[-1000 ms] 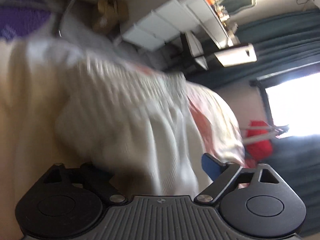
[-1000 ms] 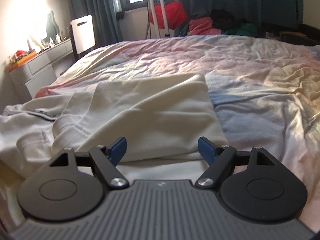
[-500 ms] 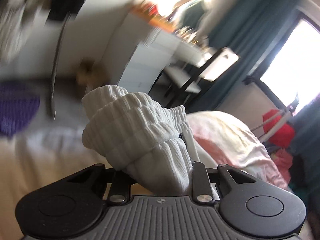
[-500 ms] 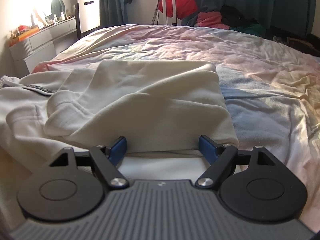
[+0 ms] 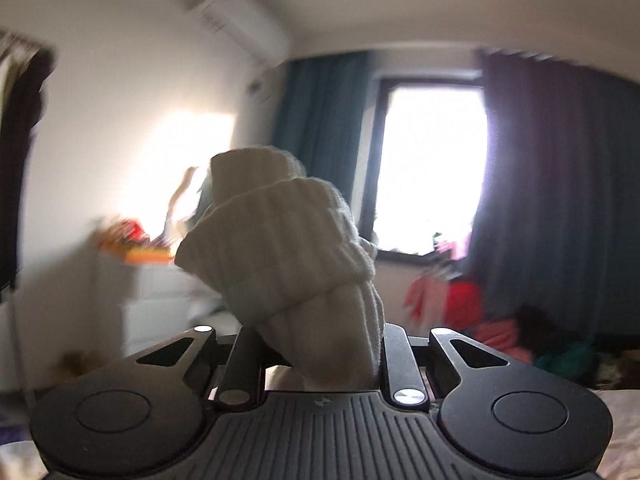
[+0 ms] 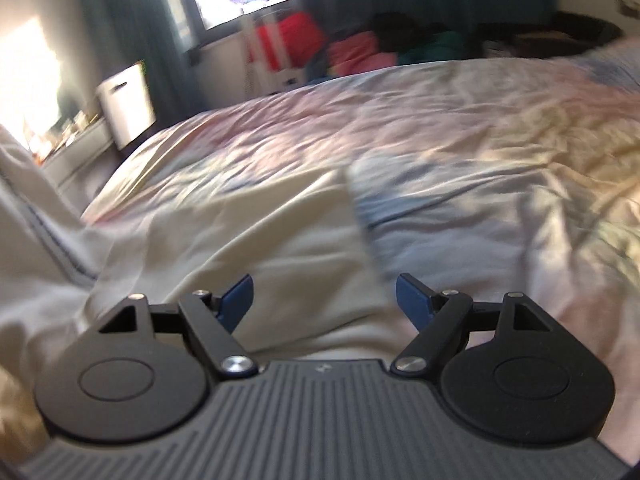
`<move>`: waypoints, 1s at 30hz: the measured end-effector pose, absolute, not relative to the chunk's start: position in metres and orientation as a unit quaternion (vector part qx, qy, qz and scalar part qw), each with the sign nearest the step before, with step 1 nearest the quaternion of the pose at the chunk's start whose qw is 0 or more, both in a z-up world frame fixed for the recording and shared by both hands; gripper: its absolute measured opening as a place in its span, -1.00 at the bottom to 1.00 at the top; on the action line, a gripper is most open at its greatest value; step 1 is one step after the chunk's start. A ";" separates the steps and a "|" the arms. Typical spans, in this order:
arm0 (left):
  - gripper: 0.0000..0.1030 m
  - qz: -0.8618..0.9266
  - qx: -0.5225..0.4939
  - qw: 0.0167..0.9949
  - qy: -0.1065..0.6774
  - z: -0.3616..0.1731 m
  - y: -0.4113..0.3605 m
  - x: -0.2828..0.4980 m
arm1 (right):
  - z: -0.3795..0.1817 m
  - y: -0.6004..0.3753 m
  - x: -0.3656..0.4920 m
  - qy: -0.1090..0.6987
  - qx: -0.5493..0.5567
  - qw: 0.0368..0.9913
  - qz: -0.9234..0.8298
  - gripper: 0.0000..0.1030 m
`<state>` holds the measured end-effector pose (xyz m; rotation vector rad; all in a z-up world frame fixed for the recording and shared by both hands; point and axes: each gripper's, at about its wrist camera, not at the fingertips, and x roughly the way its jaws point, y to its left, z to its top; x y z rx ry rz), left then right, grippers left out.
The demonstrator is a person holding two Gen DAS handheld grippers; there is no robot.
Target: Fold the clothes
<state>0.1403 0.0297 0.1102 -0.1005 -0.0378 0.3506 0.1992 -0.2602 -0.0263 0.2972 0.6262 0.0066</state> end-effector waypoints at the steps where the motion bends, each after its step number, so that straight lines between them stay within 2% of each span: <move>1: -0.61 0.162 -0.034 0.986 -0.031 0.108 0.003 0.144 | -0.026 -0.269 0.200 0.304 0.154 0.940 -0.012 0.56; 5: -0.62 0.113 0.057 0.990 -0.069 0.078 -0.102 0.165 | -0.025 -0.305 0.202 0.284 0.197 0.936 -0.073 0.56; 8: -0.62 0.057 0.151 0.985 -0.064 0.028 -0.173 0.181 | -0.025 -0.328 0.199 0.262 0.232 0.930 -0.110 0.56; 13: -0.62 -0.064 0.258 0.963 0.033 -0.058 -0.234 0.205 | -0.031 -0.361 0.194 0.236 0.293 0.915 -0.147 0.58; 16: -0.59 -0.099 0.299 0.946 0.073 -0.084 -0.246 0.217 | -0.038 -0.370 0.194 0.229 0.337 0.905 -0.122 0.59; 17: -0.53 -0.104 0.304 0.944 0.076 -0.085 -0.246 0.220 | -0.040 -0.371 0.196 0.227 0.349 0.903 -0.110 0.59; 19: -0.27 -0.121 0.305 0.939 0.106 -0.080 -0.242 0.228 | -0.044 -0.372 0.199 0.226 0.368 0.898 -0.088 0.58; 21: 0.15 -0.157 0.284 0.931 0.166 -0.068 -0.233 0.240 | -0.048 -0.372 0.204 0.226 0.392 0.889 -0.067 0.59; 24: 0.52 -0.200 0.257 0.919 0.222 -0.051 -0.207 0.246 | -0.052 -0.376 0.206 0.215 0.435 0.874 -0.039 0.59; 26: 0.63 -0.214 0.255 0.913 0.236 -0.042 -0.189 0.241 | -0.054 -0.377 0.204 0.203 0.453 0.867 -0.029 0.60; 30: 0.66 -0.204 0.304 0.899 0.242 -0.036 -0.159 0.222 | -0.053 -0.375 0.200 0.185 0.473 0.861 0.002 0.60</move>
